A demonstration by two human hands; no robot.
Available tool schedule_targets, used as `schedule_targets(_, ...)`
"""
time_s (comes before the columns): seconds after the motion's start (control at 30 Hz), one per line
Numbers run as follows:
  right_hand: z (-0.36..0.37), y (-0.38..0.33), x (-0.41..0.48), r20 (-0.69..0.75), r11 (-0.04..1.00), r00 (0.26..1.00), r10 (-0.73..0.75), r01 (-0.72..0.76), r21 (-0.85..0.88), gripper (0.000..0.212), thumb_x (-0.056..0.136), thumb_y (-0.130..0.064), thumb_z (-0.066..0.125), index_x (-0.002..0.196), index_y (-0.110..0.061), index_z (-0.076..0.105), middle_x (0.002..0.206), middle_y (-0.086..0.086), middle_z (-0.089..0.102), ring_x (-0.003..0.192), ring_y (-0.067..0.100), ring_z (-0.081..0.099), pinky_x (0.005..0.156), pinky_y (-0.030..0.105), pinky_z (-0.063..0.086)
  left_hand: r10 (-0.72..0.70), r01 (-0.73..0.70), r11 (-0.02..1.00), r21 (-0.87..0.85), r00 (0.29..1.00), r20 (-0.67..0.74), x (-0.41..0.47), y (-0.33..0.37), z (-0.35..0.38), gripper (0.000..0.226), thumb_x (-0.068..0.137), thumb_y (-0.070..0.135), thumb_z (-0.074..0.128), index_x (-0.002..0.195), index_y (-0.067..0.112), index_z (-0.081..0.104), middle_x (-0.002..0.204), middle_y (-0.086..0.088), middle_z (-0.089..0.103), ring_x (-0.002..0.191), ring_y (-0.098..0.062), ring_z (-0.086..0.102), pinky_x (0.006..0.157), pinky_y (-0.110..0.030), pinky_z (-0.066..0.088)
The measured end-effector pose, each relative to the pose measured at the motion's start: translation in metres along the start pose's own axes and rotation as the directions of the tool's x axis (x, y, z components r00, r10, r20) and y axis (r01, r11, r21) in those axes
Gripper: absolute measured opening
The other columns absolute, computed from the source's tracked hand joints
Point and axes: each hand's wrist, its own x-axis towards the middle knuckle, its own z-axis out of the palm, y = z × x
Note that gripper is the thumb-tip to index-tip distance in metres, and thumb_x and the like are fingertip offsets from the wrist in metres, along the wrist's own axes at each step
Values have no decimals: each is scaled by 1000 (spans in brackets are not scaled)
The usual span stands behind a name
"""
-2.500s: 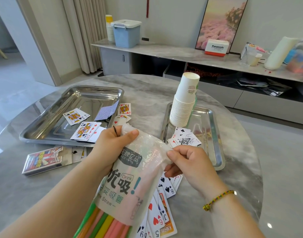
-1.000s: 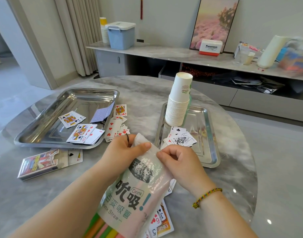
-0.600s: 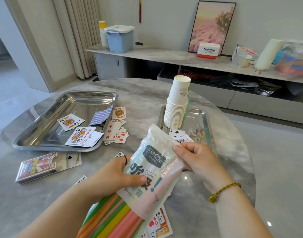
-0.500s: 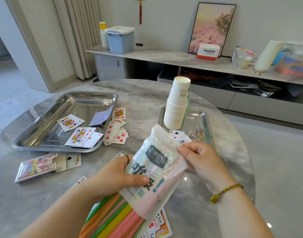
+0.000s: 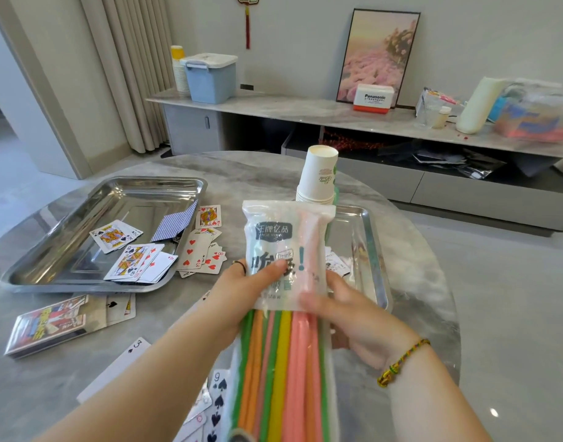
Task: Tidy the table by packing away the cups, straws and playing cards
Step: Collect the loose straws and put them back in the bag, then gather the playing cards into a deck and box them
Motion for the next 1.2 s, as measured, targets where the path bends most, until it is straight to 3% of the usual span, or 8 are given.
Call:
schedule_targets(0.2,-44,-6,-5,-164,998,984,-63,64,1,34,76,4,59,103,-15,50,96,8,66,74,12,67,68,22,56,-85,83,982,167,996,4,36,-6,34,52,82,53,47,115,12,53,107,-4,64,99,-22,62,88,-39,50)
schedule_targets(0.3,-92,-8,-16,-393,997,917,-69,70,-11,22,76,-4,60,95,-14,55,82,5,70,61,11,67,56,21,56,-27,-14,917,399,995,98,45,-17,42,28,90,42,41,101,21,56,96,6,61,88,-12,58,74,-22,48)
schedule_targets(0.43,-123,-1,3,-612,985,789,-44,137,107,6,83,-19,58,80,-13,58,53,-2,69,46,9,65,42,20,52,55,-298,470,831,949,309,67,-33,46,33,92,30,44,122,20,53,129,2,52,117,-16,49,92,-20,35)
schedule_targets(0.57,-132,5,38,-652,995,758,33,36,93,31,84,-14,58,112,-2,52,92,16,67,69,25,65,62,31,53,10,-414,32,910,910,414,99,-40,48,51,92,39,40,139,24,29,151,1,24,137,-19,22,111,-31,18)
schedule_targets(0.67,-142,7,54,-631,998,774,57,-18,67,31,85,-6,54,113,5,50,83,16,61,67,24,57,59,30,52,-103,-402,-161,902,915,389,115,-50,42,61,91,48,35,143,26,14,154,1,11,141,-20,9,114,-38,5)
schedule_targets(0.8,-147,17,65,-661,1000,750,-1,-1,-3,29,84,-14,58,109,0,55,94,16,63,73,25,59,70,36,51,-119,-371,-213,904,928,353,122,-54,35,65,88,53,36,143,24,16,154,1,12,141,-18,9,115,-39,1)
schedule_targets(1.0,-141,22,74,-603,994,790,-111,80,-79,20,83,-18,60,81,-31,45,78,-11,57,70,9,59,55,24,45,32,-260,-161,952,963,269,125,-50,38,76,76,59,53,133,15,31,132,-6,41,121,-26,41,103,-34,30)
schedule_targets(1.2,-137,26,85,-599,958,775,-199,25,-286,49,80,-14,65,120,-23,39,87,-16,52,73,-3,50,58,13,43,-23,-114,-141,983,993,112,145,-40,58,77,71,54,61,126,6,36,127,-13,47,118,-31,42,99,-39,34)
